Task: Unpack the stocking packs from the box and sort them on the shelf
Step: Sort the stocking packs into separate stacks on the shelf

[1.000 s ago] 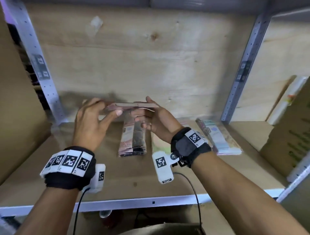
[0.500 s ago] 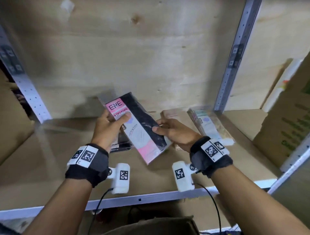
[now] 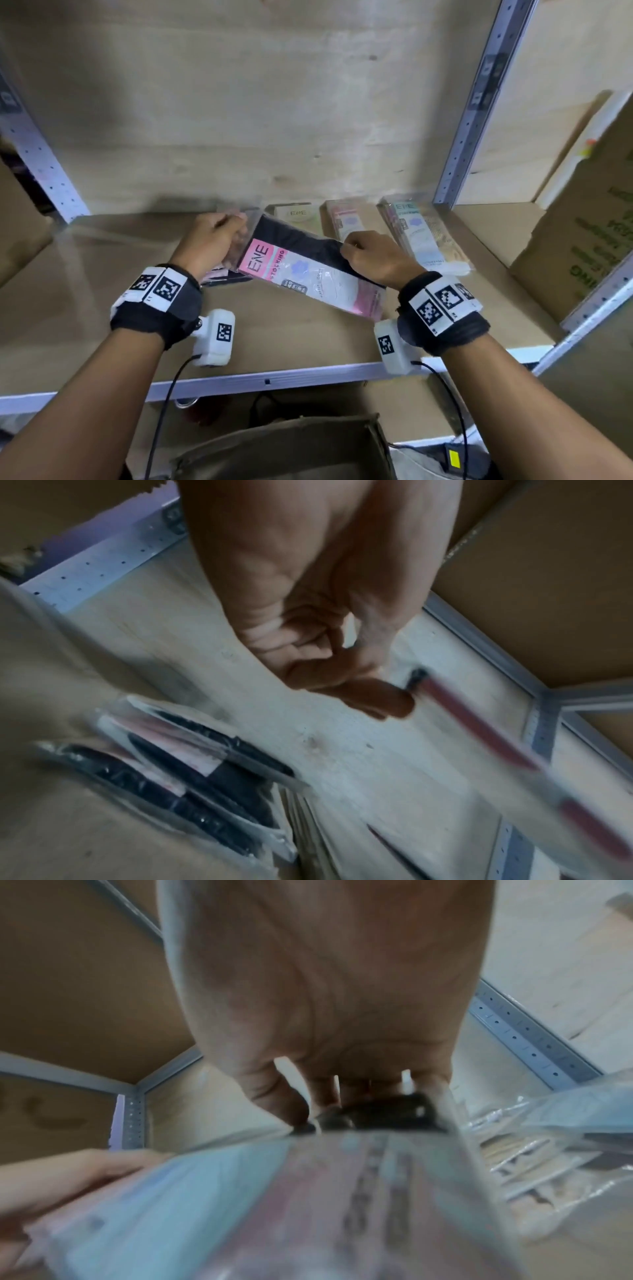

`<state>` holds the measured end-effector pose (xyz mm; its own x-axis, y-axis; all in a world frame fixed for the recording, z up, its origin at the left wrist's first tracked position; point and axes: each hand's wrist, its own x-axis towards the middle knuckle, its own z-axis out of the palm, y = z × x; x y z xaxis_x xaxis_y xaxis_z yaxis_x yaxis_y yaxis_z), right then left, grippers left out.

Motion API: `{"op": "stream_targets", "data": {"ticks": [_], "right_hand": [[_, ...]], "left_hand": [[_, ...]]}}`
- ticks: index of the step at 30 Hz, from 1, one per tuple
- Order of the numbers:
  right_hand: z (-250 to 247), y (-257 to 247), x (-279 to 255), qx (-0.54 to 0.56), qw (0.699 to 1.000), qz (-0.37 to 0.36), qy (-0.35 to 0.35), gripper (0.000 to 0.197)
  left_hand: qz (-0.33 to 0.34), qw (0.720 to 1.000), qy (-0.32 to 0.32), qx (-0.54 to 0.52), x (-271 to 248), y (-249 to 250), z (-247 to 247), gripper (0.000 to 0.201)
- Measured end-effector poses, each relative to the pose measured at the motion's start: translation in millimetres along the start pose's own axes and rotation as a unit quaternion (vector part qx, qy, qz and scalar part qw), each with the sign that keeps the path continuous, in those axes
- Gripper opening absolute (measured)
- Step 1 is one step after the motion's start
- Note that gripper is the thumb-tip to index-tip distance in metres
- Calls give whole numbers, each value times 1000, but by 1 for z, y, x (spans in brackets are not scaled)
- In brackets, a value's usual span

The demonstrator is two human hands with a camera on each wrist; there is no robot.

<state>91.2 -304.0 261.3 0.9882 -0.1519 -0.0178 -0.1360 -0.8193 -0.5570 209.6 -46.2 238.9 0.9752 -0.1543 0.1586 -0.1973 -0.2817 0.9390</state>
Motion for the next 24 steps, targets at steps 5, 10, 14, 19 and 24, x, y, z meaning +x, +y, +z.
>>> {"op": "stream_targets", "data": {"ticks": [5,10,14,19,24], "right_hand": [[6,0,0,-1,998,-16,64,39],[9,-2,0,37,994,-48,89,52],[13,-5,3,63,992,-65,86,51],[11,4,7,46,993,-63,93,51],[7,15,8,-8,991,-71,110,53]], "left_hand": [[-14,999,32,16,-10,10,11,45],[-92,957,-35,-271,-24,24,11,36],[-99,895,-148,-410,-31,29,10,42],[-80,960,20,-267,-29,33,16,47],[27,998,55,-16,-14,26,9,60]]}}
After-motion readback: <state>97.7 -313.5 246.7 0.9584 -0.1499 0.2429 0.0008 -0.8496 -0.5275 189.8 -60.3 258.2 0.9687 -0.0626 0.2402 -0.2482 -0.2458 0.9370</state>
